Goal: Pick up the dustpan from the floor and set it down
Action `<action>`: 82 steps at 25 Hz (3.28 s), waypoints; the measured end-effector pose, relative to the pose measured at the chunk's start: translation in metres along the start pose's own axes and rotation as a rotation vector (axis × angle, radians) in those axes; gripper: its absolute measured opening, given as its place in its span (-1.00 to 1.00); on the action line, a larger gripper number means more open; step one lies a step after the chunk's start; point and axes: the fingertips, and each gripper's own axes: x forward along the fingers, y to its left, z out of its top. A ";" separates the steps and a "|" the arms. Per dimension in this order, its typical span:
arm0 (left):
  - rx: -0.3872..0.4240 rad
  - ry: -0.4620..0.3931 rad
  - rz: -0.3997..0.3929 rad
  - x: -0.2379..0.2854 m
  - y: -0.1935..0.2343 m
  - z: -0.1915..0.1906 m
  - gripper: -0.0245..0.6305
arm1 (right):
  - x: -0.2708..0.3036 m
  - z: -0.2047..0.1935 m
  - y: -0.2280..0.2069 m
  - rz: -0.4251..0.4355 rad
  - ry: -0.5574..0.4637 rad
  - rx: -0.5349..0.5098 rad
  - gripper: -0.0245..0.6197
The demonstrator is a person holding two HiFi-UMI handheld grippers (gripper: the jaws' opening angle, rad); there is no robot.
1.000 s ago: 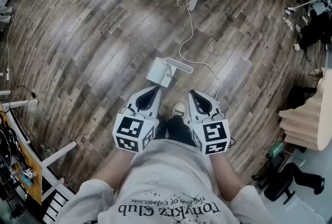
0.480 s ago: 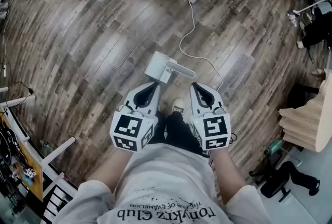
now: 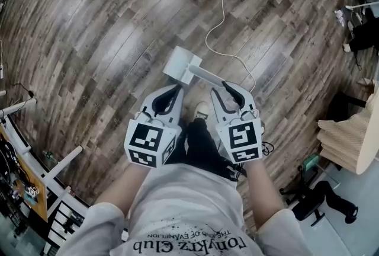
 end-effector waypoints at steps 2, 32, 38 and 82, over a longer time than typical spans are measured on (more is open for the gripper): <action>0.001 0.012 -0.003 0.004 0.001 -0.003 -0.85 | 0.008 -0.002 0.000 0.011 0.019 -0.042 -0.45; -0.086 0.058 0.091 0.014 0.048 -0.028 -0.85 | 0.116 -0.070 0.013 0.162 0.345 -0.550 -0.16; -0.096 0.073 0.102 0.012 0.053 -0.034 -0.85 | 0.123 -0.080 0.015 0.163 0.367 -0.555 -0.19; -0.004 0.056 0.084 -0.061 -0.002 -0.040 -0.85 | -0.012 -0.039 0.036 0.017 0.248 -0.376 -0.72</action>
